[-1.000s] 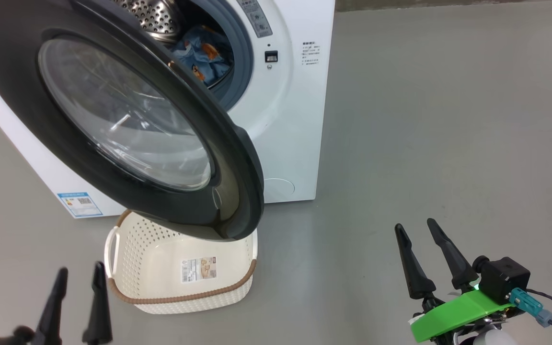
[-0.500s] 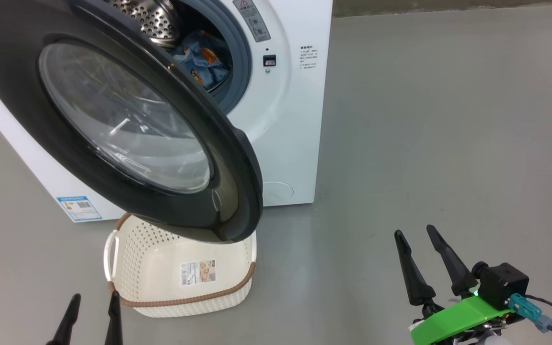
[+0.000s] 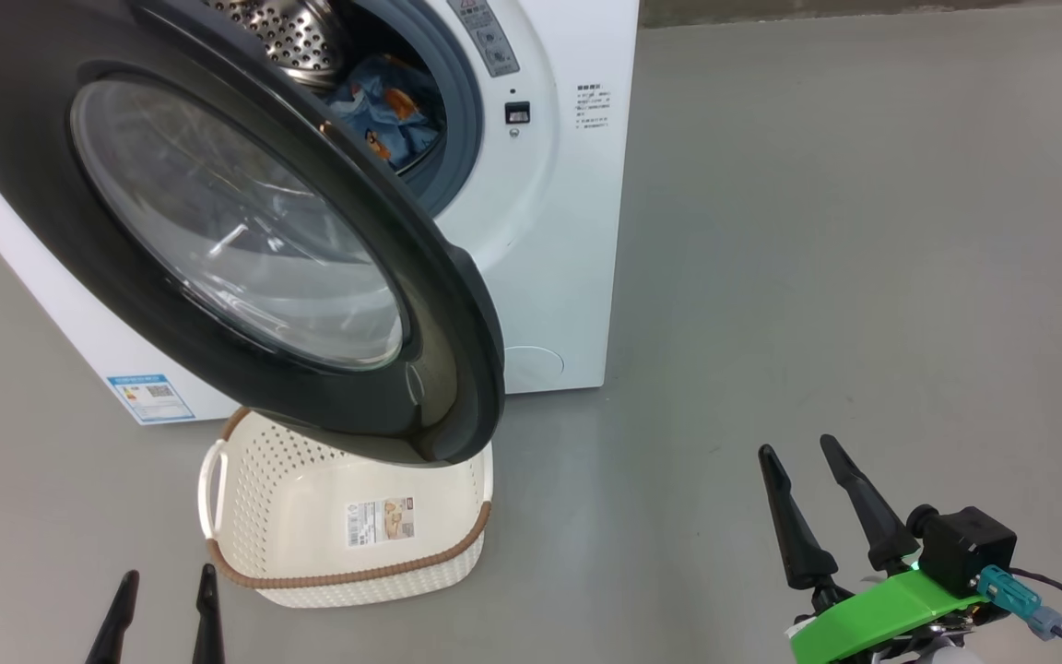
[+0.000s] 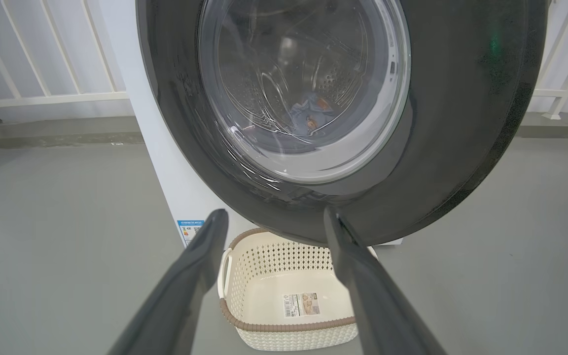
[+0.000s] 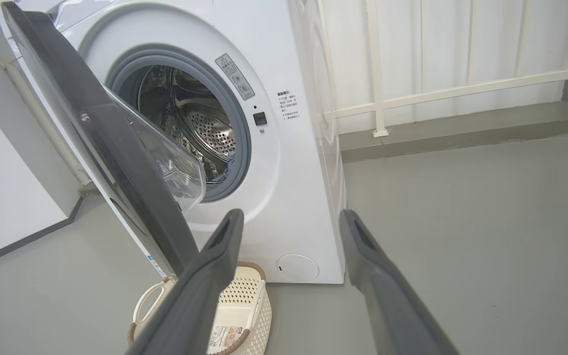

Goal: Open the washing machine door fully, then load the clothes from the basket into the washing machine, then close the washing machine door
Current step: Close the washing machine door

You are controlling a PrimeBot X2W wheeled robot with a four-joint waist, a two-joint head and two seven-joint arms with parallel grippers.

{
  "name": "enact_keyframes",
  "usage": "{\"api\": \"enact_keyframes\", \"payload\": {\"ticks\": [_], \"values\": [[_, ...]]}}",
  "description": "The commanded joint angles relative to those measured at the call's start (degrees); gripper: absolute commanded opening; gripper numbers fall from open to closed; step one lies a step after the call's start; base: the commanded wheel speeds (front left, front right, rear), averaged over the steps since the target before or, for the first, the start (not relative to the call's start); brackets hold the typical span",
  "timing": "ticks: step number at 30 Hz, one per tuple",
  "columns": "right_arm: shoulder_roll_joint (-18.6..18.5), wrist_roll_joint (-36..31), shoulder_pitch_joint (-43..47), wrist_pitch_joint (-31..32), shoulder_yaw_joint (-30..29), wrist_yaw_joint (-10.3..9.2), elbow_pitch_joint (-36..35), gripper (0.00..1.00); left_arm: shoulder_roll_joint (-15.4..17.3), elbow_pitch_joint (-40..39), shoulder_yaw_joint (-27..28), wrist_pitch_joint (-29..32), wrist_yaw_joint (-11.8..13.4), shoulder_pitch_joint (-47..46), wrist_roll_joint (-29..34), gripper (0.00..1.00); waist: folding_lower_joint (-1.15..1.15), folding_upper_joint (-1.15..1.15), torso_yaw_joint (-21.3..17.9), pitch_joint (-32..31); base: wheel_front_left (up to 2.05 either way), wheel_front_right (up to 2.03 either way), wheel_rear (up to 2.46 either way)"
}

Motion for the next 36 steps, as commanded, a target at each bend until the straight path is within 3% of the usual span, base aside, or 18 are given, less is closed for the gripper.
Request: {"api": "enact_keyframes", "payload": {"ticks": [1,36], "values": [[0.0,-0.3,-1.0,-0.7,1.4,0.09,-1.1,1.00,0.4,-1.2,2.3,-0.5,0.6,-1.4,0.3,1.00,0.00,0.00,0.0,0.1,0.00,0.00,0.00],[0.3,-3.3,-1.5,-0.7,-0.2,0.09,3.1,1.00,0.0,-2.1,2.4,-0.5,2.3,-2.9,1.6,1.00,0.00,0.00,-0.2,0.3,0.00,0.00,0.00]]}}
